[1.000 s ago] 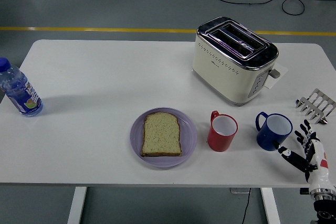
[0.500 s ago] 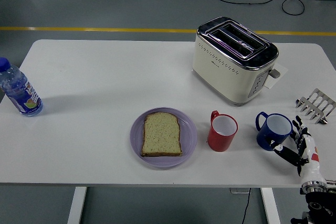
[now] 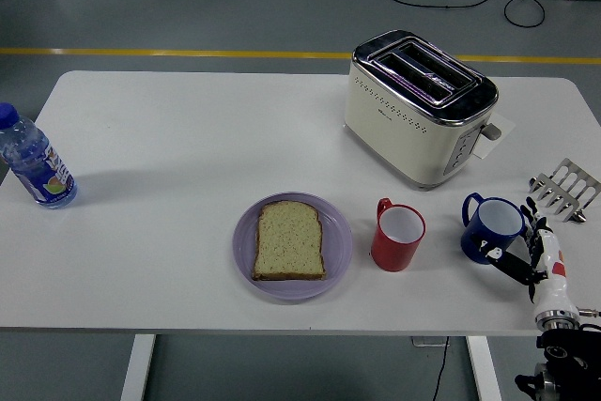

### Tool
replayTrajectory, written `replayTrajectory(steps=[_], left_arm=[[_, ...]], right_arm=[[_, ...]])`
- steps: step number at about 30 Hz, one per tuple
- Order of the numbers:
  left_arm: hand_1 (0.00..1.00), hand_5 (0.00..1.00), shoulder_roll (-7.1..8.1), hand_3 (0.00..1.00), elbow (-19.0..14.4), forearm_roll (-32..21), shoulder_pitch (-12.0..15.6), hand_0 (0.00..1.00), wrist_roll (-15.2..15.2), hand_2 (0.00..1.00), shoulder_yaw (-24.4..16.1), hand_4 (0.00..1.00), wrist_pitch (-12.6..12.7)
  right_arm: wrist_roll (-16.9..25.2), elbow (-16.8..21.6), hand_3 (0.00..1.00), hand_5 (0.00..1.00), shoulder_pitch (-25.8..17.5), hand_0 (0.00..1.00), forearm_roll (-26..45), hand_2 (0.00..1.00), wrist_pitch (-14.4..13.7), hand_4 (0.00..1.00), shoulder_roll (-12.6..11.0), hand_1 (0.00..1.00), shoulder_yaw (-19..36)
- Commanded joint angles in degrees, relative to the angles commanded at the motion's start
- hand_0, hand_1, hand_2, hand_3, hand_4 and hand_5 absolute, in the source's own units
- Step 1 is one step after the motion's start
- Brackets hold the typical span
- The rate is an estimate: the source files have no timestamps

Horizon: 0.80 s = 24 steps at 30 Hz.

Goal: Pick up the cup,pour liquid into bread,place the cup on the desk

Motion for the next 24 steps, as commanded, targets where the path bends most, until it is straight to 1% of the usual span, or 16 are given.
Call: replayTrajectory(steps=[1, 4, 12, 13, 19, 24], left_arm=[[0.617, 0.728, -0.02, 0.526, 0.00, -0.03, 0.02, 0.652, 0.00, 0.608, 0.08, 0.306, 0.00], [0.617, 0.728, -0.06, 0.526, -0.02, -0.07, 0.14, 0.652, -0.01, 0.608, 0.27, 0.306, 0.01], [0.617, 0.731, -0.21, 0.527, 0.03, -0.25, 0.51, 0.651, 0.00, 0.609, 0.68, 0.306, 0.00], [0.618, 0.735, -0.23, 0.527, 0.03, -0.25, 0.52, 0.653, -0.01, 0.609, 0.69, 0.308, 0.00], [0.618, 0.746, -0.28, 0.527, 0.00, -0.22, 0.55, 0.653, -0.03, 0.610, 0.65, 0.309, 0.01], [0.618, 0.746, -0.25, 0.527, 0.01, -0.12, 0.48, 0.653, -0.03, 0.610, 0.46, 0.309, 0.00]], right_arm=[[0.12, -0.29, 0.998, 0.145, 0.11, 0.974, 0.40, 0.968, 0.05, 0.993, 0.04, 0.887, -0.01], [0.45, -0.96, 0.998, 0.145, 0.28, 0.974, 1.22, 0.968, 0.37, 0.993, 0.14, 0.887, -0.14], [0.90, -2.35, 0.998, 0.145, 0.68, 0.987, 0.63, 0.976, 0.88, 0.994, 0.41, 0.882, 0.22], [0.93, -2.37, 0.998, 0.129, 0.71, 0.998, 0.50, 0.981, 0.89, 0.998, 0.41, 0.895, 0.29], [1.23, -2.48, 0.998, 0.123, 1.04, 0.998, -0.35, 0.984, 0.59, 0.998, 0.52, 0.897, 0.74], [1.25, -3.50, 0.998, 0.123, 1.68, 0.998, -0.42, 0.984, 0.23, 0.998, 0.73, 0.897, 1.33]])
